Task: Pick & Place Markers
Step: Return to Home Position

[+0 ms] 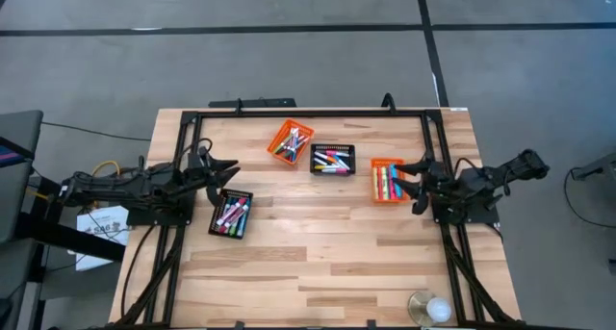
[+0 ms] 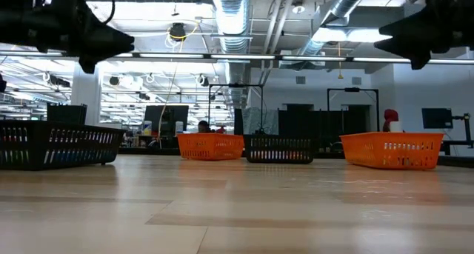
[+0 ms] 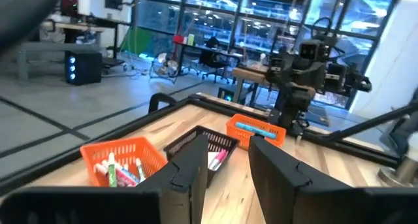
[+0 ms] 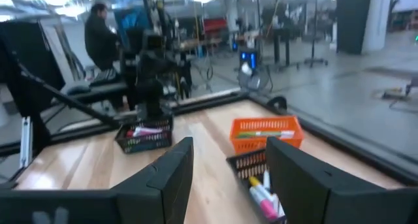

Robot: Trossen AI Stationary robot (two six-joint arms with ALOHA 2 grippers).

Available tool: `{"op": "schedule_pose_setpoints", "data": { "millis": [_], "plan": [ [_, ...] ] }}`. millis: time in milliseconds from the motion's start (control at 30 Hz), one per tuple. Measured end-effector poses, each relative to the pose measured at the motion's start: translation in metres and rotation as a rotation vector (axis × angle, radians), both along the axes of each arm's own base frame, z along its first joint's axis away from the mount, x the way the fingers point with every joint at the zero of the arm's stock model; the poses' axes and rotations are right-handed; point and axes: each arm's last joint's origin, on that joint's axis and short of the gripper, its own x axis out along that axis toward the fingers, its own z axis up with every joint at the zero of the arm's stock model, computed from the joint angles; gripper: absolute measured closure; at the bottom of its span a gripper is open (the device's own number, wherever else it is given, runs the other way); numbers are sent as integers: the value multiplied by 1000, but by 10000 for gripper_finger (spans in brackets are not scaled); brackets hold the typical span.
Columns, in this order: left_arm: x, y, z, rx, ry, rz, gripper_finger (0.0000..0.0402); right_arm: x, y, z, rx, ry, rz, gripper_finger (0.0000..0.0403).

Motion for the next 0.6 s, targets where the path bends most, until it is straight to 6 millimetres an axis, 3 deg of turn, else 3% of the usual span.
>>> {"op": "schedule_pose_setpoints", "data": {
  "millis": [367, 600],
  "plan": [
    [2, 4, -20, -35, -49, 29, 294, -2, -7, -17, -54, -9, -62, 222],
    [2, 3, -20, -53, -52, 21, 294, 3, -9, -29, -40, -34, -80, 218]
  ]
}}
